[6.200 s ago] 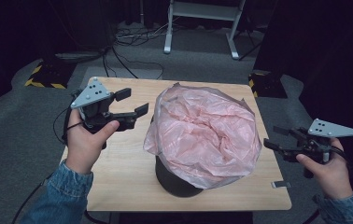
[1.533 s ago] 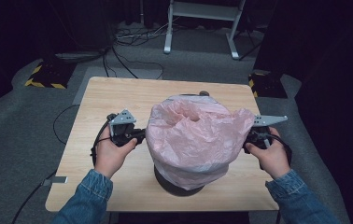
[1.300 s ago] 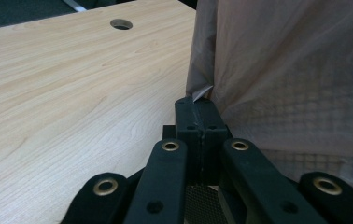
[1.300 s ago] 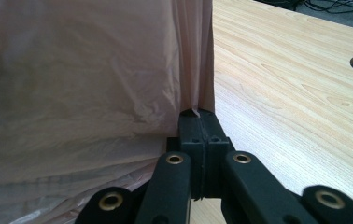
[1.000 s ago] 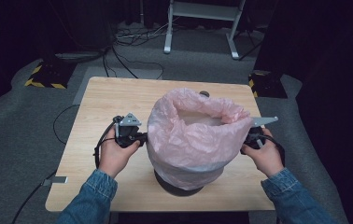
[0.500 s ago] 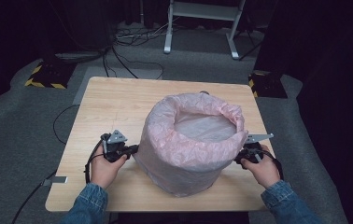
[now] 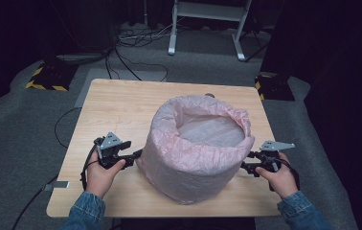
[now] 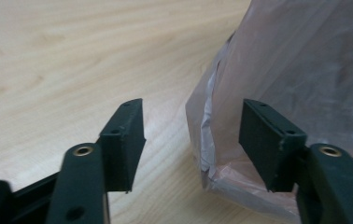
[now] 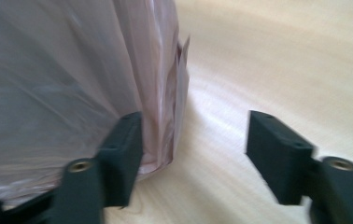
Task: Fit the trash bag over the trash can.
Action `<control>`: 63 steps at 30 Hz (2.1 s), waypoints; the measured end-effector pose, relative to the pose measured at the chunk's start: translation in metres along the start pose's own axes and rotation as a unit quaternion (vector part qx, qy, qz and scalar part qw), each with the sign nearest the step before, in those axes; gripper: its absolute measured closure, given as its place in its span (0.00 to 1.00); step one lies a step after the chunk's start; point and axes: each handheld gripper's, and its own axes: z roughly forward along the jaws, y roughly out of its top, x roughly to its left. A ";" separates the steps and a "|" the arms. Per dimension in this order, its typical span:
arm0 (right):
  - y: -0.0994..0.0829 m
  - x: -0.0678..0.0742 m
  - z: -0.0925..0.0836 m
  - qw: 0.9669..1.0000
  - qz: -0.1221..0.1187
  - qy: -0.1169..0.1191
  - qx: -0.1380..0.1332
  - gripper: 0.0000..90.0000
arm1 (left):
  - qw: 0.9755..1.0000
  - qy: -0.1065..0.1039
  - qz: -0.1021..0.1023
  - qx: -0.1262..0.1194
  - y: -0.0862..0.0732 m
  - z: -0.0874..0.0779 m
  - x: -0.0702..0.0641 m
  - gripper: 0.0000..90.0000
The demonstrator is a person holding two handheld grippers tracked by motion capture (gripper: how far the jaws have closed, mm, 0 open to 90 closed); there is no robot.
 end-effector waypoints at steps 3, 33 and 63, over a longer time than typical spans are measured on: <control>0.005 -0.001 -0.013 1.000 -0.004 0.000 -0.018 0.33 | 1.000 0.006 0.011 -0.011 0.005 -0.011 0.002 0.44; 0.101 0.019 -0.112 0.992 -0.074 0.016 -0.105 0.36 | 0.995 0.035 0.090 -0.029 0.014 -0.081 0.002 0.33; 0.174 0.064 -0.122 0.983 -0.133 0.052 -0.111 0.38 | 0.998 0.044 0.045 -0.017 -0.012 -0.098 -0.004 0.32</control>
